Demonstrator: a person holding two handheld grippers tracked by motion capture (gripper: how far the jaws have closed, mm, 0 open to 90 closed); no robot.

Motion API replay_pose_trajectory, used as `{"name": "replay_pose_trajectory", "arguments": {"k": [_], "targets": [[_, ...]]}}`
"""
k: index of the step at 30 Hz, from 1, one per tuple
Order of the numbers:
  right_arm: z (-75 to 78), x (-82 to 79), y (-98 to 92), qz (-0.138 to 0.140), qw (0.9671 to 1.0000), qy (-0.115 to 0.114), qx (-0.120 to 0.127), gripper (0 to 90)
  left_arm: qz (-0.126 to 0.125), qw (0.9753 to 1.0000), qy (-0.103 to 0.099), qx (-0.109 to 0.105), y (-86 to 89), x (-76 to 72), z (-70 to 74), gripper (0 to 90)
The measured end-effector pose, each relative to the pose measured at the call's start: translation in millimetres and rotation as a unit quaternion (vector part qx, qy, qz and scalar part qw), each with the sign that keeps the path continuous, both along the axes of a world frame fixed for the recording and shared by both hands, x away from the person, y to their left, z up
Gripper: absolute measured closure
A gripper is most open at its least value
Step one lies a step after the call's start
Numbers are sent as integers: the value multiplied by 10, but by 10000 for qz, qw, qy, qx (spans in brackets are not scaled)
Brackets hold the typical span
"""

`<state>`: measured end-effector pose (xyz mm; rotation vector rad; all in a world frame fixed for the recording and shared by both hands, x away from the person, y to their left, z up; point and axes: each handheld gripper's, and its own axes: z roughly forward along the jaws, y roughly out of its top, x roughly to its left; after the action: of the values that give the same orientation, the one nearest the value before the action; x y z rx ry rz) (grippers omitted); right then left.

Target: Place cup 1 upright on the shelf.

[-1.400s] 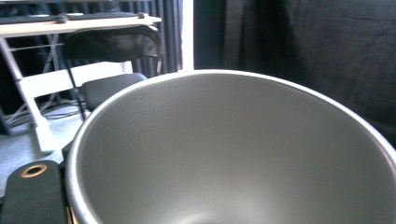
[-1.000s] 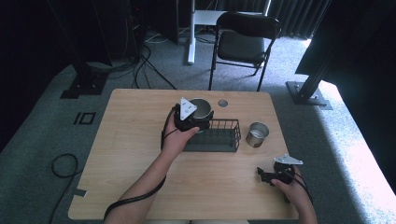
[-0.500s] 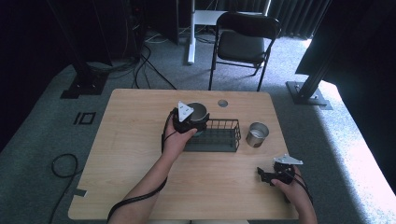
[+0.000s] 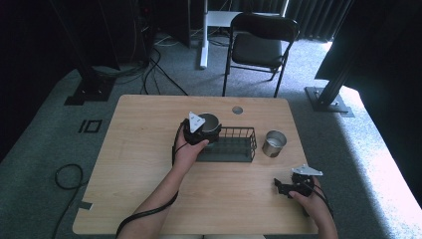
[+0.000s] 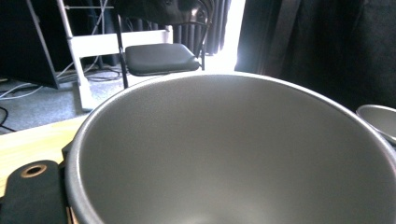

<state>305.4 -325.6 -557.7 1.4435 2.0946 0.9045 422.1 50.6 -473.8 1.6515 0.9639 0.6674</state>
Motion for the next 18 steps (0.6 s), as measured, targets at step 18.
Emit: {"name": "replay_pose_trajectory", "arguments": {"k": [18], "targets": [[0,0,0,-1,10000,1,0,114,-176,9996,18,226,-41,-19,-85,104]]}}
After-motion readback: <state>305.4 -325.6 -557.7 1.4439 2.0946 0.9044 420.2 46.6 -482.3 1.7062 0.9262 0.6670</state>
